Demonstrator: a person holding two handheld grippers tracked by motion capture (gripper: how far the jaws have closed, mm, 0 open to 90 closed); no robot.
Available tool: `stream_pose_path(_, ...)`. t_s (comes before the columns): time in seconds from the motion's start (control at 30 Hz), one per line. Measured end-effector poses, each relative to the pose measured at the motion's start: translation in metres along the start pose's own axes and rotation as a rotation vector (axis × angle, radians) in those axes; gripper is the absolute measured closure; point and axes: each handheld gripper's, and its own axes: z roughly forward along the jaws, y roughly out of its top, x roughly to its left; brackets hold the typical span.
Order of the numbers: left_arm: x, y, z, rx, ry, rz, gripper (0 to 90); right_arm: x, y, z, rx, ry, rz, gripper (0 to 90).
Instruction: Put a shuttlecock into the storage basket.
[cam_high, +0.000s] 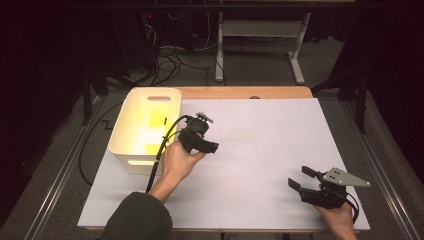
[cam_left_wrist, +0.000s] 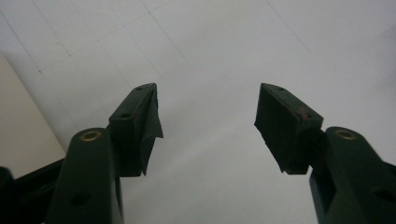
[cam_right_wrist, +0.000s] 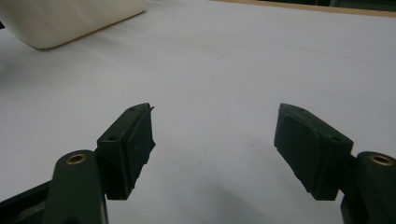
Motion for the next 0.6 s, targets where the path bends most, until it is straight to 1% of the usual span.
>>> stream_pose_path(0.23,-0.002,-0.006,0.003,0.003,-0.011,0.001,41.7,0.000,0.000,0.000,-0.001,0.000,-0.001,28.6)
stream_pose_path(0.37,-0.001,-0.008,0.005,0.003,-0.019,-0.006,41.7,0.000,0.000,0.000,-0.001,0.000,-0.001,28.7)
stream_pose_path(0.6,-0.002,-0.014,0.007,0.002,-0.031,0.000,41.1,0.000,0.000,0.000,0.000,0.001,0.000,28.6)
